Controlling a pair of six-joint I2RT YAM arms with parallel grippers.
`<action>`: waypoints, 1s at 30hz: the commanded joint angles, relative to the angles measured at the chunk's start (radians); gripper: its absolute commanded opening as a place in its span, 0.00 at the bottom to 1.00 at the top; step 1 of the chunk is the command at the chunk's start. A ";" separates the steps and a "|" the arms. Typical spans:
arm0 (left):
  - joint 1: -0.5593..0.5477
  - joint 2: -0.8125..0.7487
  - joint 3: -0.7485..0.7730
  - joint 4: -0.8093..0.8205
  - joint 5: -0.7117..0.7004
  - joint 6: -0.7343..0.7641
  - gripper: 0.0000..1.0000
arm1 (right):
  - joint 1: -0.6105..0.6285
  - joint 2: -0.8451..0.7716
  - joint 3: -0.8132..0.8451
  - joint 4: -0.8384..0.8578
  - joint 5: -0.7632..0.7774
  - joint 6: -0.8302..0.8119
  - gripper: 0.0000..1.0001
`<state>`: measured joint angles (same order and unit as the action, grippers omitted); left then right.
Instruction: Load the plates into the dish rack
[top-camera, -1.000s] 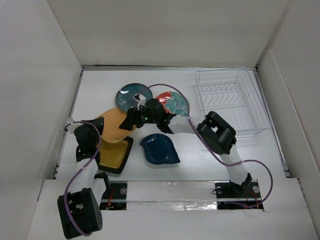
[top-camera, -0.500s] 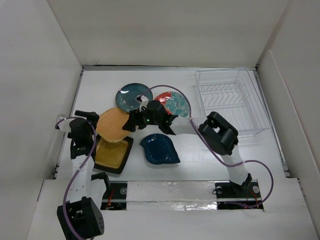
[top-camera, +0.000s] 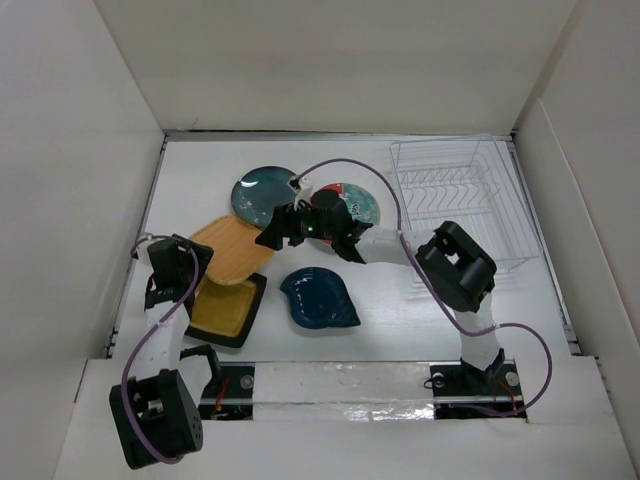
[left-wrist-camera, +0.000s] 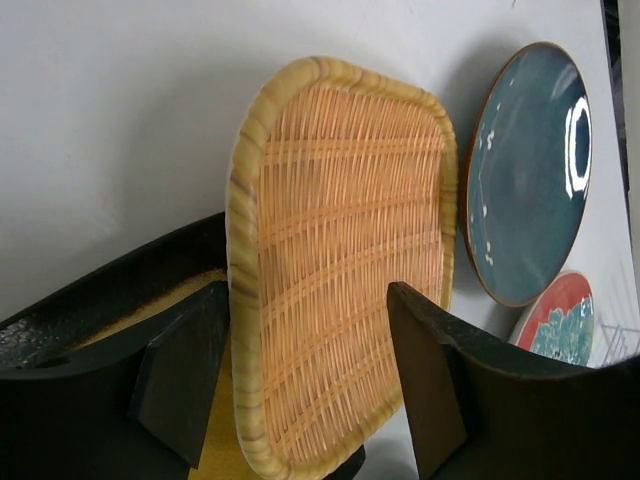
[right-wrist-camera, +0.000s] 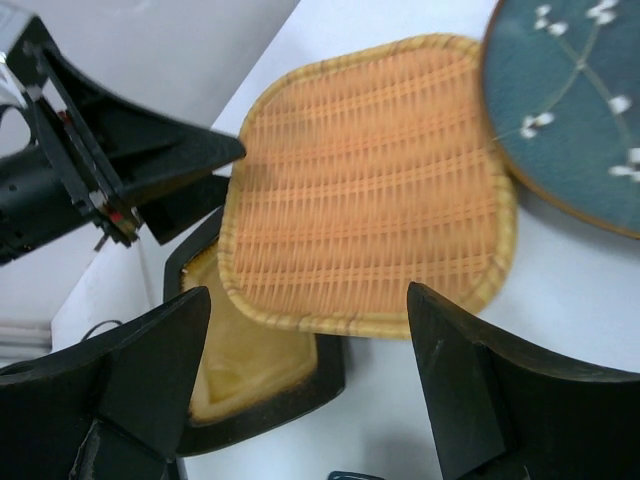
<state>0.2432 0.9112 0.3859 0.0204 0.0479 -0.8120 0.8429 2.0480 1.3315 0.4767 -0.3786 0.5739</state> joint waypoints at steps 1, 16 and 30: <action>0.002 0.024 -0.024 0.055 0.053 0.007 0.59 | -0.024 -0.061 -0.017 0.074 -0.019 0.006 0.85; 0.002 0.033 -0.082 0.182 0.041 -0.029 0.14 | -0.042 -0.100 -0.043 0.092 -0.043 0.015 0.84; 0.011 -0.203 0.007 0.021 -0.039 0.033 0.00 | -0.051 -0.239 -0.103 0.105 -0.083 0.007 0.85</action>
<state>0.2504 0.7315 0.3077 0.0479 0.0284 -0.8227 0.7986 1.8545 1.2449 0.5114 -0.4324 0.5835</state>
